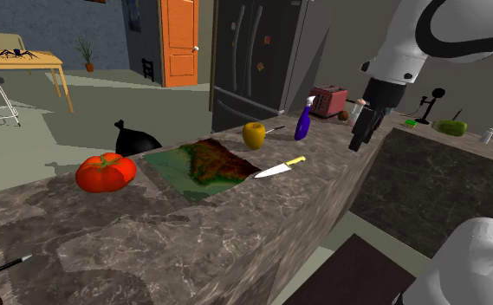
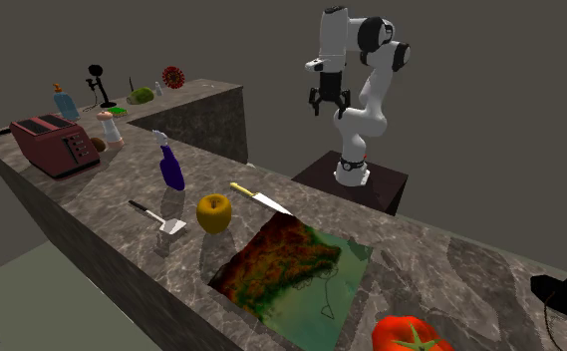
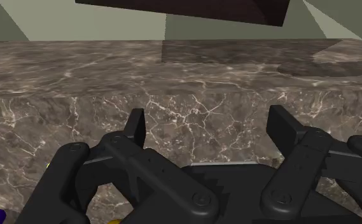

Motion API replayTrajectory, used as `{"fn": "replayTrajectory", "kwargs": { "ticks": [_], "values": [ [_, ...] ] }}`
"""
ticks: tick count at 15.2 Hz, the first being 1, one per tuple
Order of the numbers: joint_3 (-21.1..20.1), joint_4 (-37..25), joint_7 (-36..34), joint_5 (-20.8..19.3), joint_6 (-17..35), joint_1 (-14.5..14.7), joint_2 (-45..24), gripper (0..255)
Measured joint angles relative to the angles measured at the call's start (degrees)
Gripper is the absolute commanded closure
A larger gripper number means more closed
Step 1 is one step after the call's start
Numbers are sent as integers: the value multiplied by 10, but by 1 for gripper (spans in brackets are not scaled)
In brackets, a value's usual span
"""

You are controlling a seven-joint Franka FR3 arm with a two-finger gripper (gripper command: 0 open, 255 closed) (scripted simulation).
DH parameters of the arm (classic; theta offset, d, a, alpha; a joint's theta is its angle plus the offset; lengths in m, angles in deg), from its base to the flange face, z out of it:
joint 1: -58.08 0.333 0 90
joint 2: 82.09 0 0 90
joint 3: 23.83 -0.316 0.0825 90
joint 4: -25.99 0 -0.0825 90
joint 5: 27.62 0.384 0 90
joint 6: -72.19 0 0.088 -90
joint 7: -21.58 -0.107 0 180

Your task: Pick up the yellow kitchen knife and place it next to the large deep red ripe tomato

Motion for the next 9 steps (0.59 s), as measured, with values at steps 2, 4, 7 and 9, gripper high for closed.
{"fn": "replayTrajectory", "kwargs": {
  "ticks": [2,4,7,9],
  "values": [
    [-2,3,-9,1,10,-3,-6,0],
    [-12,7,-40,7,42,-12,-33,0],
    [-33,4,-105,18,91,-27,-80,0],
    [-40,-2,-140,19,128,-40,-120,0]
  ]
}}
